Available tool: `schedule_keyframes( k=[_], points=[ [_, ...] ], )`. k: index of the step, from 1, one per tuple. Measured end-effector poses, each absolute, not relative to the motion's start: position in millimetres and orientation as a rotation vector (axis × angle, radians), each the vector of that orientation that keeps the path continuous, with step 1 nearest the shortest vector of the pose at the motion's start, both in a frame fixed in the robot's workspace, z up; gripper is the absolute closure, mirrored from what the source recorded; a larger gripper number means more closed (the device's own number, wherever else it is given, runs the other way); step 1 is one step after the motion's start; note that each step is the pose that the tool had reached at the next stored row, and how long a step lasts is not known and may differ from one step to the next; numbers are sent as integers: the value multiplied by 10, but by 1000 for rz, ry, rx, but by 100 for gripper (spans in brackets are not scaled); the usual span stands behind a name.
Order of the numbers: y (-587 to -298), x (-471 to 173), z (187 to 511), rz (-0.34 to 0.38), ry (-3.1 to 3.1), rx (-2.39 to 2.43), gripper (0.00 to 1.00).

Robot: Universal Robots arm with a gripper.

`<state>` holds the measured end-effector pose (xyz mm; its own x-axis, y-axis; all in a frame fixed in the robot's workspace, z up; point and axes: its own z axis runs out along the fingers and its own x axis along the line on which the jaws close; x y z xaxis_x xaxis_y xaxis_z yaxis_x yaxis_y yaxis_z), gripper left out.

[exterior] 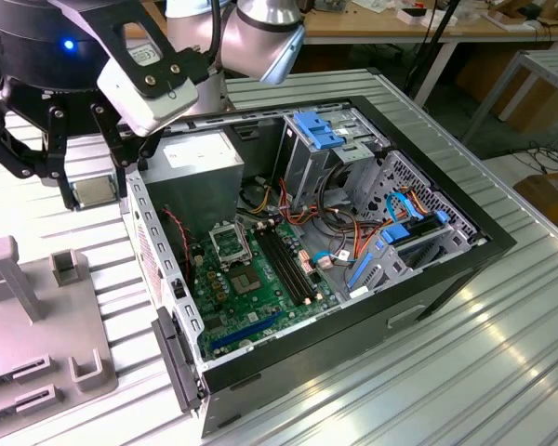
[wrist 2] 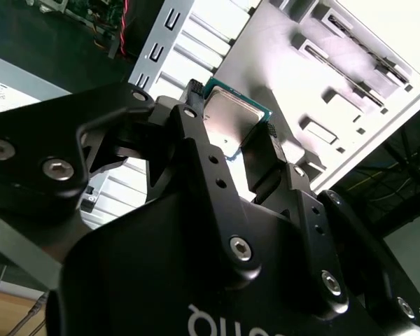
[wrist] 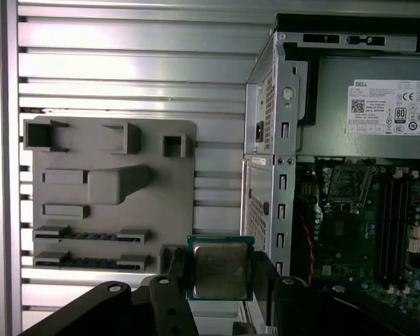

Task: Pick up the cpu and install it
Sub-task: 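Pick up the cpu and move it towards the insertion slot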

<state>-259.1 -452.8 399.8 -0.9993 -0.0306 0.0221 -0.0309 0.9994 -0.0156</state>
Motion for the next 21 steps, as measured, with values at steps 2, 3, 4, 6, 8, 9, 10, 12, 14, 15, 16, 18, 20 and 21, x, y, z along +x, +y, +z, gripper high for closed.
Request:
schedule_keyframes(
  k=[2,3,4,6,8,9,10,12,14,15,16,18,20,21],
  points=[
    [-4528,-2551,3998,25,-3119,48,53],
    [-4528,-2538,3997,25,-3119,48,53],
    [-4529,-2527,3998,25,-3119,48,53],
    [-4529,-2514,3997,25,-3119,48,53],
    [-4530,-2505,3996,25,-3119,48,53],
    [-4532,-2501,3996,25,-3119,48,53],
    [-4532,-2494,3995,26,-3119,48,53],
    [-4532,-2479,3995,26,-3119,48,53],
    [-4532,-2456,3994,27,-3119,48,53],
    [-4532,-2442,3994,27,-3119,48,53],
    [-4533,-2428,3994,27,-3119,48,53],
    [-4532,-2402,3994,27,-3119,48,53],
    [-4533,-2384,3993,27,-3119,48,53],
    [-4532,-2369,3994,27,-3119,48,53]
  ],
)
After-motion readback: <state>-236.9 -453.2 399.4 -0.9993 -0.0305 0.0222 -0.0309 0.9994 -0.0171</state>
